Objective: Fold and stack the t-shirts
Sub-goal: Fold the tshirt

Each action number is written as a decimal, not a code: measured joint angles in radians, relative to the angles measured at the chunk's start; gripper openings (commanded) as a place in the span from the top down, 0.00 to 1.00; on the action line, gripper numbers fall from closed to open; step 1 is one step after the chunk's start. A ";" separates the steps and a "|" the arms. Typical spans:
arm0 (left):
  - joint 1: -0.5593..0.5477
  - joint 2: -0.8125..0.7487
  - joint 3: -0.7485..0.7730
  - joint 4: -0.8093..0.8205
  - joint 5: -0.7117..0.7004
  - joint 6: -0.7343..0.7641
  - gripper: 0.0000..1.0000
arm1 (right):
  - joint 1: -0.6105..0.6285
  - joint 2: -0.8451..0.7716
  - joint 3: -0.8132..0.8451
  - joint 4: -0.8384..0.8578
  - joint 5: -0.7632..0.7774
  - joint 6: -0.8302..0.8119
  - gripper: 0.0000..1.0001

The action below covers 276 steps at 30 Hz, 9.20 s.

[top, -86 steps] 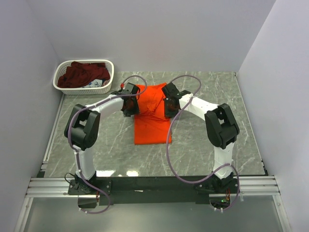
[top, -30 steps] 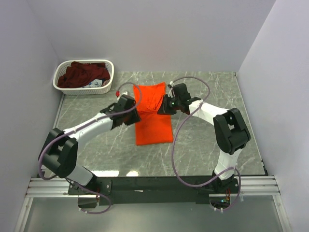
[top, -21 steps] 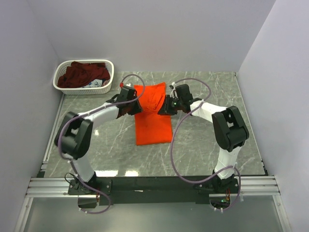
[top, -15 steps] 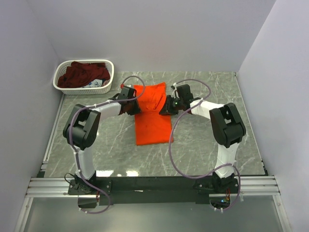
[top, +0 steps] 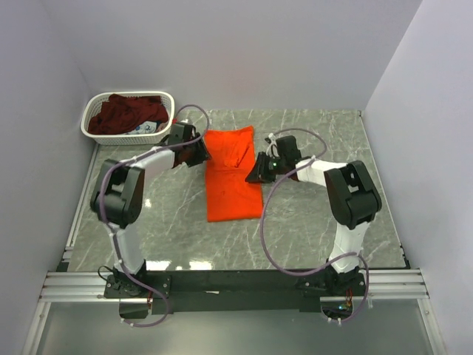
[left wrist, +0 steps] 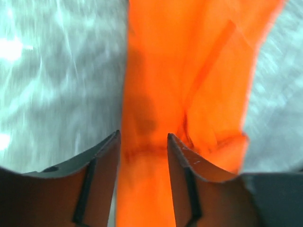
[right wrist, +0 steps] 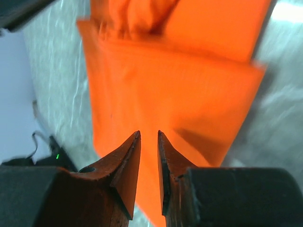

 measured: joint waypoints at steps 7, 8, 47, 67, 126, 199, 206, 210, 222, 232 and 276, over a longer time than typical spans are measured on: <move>-0.058 -0.404 -0.259 0.015 0.054 -0.025 0.50 | 0.009 -0.122 -0.181 0.098 -0.143 0.054 0.71; -0.079 -0.452 -0.300 0.028 0.066 -0.029 0.51 | 0.012 -0.132 -0.200 0.113 -0.157 0.058 0.71; -0.217 -0.685 -0.694 -0.167 -0.011 -0.217 0.55 | -0.061 -0.312 -0.570 0.331 -0.274 0.098 0.72; -0.376 -0.634 -0.587 -0.315 -0.147 -0.279 0.35 | -0.031 -0.552 -0.584 0.005 -0.012 0.027 0.56; -0.532 -0.344 -0.406 -0.391 -0.259 -0.323 0.99 | 0.439 -0.383 -0.254 -0.532 0.804 0.262 0.56; -0.385 -0.672 -0.205 -0.807 0.059 -0.242 0.99 | 0.389 -0.394 0.394 -1.250 0.607 -0.084 1.00; -0.274 -0.602 -0.135 -0.788 0.061 -0.158 0.99 | 0.344 -0.251 0.559 -1.257 0.618 -0.154 1.00; -0.211 -0.562 -0.127 -0.758 0.069 -0.122 0.99 | 0.320 -0.165 0.640 -1.257 0.612 -0.185 1.00; -0.075 -0.365 -0.109 -0.602 0.088 -0.035 0.99 | 0.248 0.060 0.789 -1.214 0.573 -0.217 1.00; -0.069 -0.184 -0.039 -0.510 0.010 0.024 0.92 | 0.196 0.172 0.793 -1.116 0.547 -0.214 0.86; -0.012 -0.126 -0.208 -0.051 0.183 -0.083 0.52 | -0.010 0.183 0.364 -0.273 -0.077 -0.088 0.69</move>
